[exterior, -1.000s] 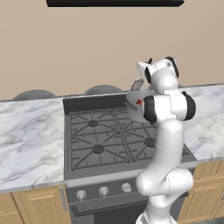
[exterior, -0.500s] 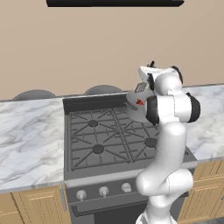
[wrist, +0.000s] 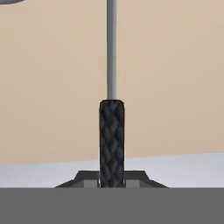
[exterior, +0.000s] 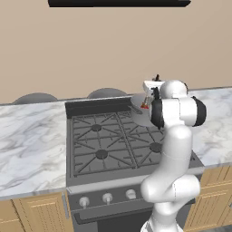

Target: Put the onion and bell pepper in the pot. Retrieve the spatula and lightly stir the vegetables in the pot.

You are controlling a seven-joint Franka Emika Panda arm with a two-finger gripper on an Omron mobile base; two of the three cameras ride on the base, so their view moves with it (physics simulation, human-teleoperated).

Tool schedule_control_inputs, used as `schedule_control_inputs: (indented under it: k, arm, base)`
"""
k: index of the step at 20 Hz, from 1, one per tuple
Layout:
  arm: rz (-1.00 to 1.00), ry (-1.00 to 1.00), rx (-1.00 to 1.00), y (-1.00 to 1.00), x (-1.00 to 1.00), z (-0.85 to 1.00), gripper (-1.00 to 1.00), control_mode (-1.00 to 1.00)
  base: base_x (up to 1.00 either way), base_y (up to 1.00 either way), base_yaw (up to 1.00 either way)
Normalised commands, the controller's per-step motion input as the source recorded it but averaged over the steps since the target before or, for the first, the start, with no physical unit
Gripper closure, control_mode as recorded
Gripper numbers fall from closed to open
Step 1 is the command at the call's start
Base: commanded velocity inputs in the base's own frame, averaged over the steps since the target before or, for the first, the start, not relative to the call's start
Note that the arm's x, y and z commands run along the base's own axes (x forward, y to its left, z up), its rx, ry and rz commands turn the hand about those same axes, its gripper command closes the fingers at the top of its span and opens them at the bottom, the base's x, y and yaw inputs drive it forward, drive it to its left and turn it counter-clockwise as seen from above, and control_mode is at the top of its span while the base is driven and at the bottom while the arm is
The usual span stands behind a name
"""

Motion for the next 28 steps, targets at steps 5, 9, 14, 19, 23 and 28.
schedule_control_inputs:
  k: [5, 9, 14, 19, 23, 28]
  arm:
    - [-0.08, 0.22, 0.00, 0.00, 0.10, -0.71, 1.00, -1.00]
    - [-0.05, 0.15, 0.00, 0.01, 0.16, -0.64, 1.00, -1.00]
    - [-0.03, 0.05, 0.00, 0.24, -0.03, -0.39, 1.00, -1.00]
    - [0.00, 0.03, -0.08, 0.17, -0.41, -0.32, 1.00, -1.00]
    - [0.00, -0.01, -0.25, -0.22, -0.28, -0.20, 1.00, -1.00]
    - [0.00, -0.08, -0.35, -0.38, 0.06, -0.19, 1.00, -1.00]
  base:
    - [0.00, 0.00, 0.00]
    - [0.00, 0.00, 0.00]
    - [0.00, 0.00, 0.00]
    - [0.00, 0.00, 0.00]
    - [0.00, 0.00, 0.00]
    - [0.00, 0.00, 0.00]
